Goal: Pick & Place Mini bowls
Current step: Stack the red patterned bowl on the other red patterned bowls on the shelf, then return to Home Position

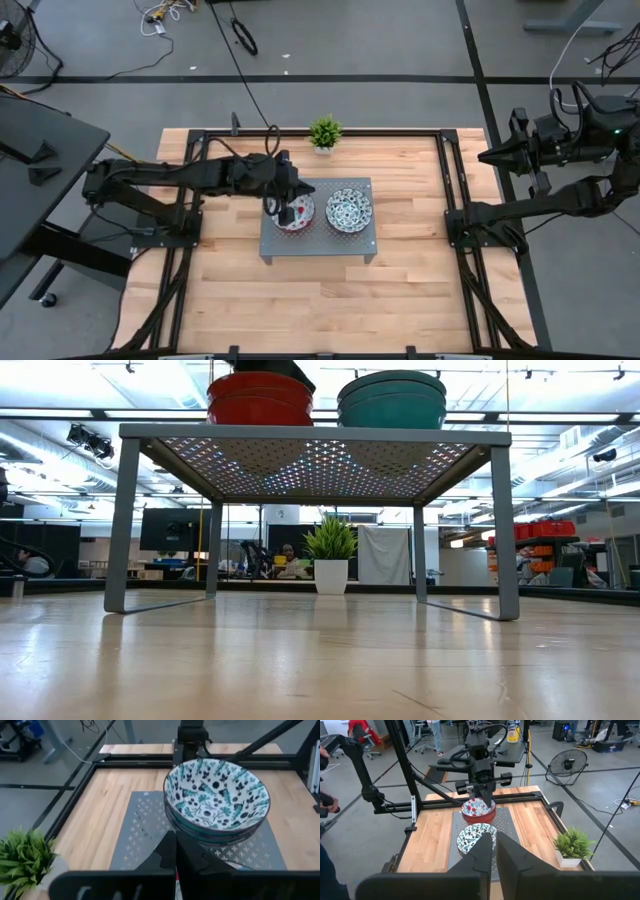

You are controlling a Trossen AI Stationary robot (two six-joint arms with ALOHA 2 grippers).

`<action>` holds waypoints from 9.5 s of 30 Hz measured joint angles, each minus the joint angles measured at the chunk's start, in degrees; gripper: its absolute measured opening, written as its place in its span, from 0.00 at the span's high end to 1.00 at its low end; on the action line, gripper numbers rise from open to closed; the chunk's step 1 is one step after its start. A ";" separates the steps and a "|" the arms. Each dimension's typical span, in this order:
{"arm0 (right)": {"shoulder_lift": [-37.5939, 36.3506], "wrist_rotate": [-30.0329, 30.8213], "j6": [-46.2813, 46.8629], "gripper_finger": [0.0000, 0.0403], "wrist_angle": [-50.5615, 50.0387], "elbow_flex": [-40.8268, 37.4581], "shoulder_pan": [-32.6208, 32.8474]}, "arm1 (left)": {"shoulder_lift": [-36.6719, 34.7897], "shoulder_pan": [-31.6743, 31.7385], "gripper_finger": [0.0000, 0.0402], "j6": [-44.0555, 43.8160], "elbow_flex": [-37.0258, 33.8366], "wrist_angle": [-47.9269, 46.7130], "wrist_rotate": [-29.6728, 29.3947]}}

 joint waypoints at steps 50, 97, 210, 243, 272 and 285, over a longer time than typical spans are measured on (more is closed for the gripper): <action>0.00 0.00 0.00 0.93 0.00 0.00 0.00 | 3.85 0.16 1.00 -1.18 0.01 0.50 2.52; 0.00 0.00 0.00 0.93 -0.01 0.00 0.00 | -4.66 -21.72 1.00 -22.27 -0.01 -20.26 -20.97; 0.02 0.00 0.00 0.93 -0.01 0.00 -0.01 | -54.64 -0.63 1.00 -7.65 -38.01 3.72 2.92; 0.02 -0.01 0.00 0.93 0.00 0.01 0.01 | -56.06 -4.48 1.00 -8.07 -62.08 36.87 7.08; 0.00 0.00 0.00 0.93 -0.01 0.02 0.00 | -65.21 -4.17 1.00 -6.11 -65.75 28.06 8.52; 0.02 0.00 0.00 0.93 0.01 0.01 0.01 | -72.10 -1.94 1.00 -6.32 -65.78 19.89 8.46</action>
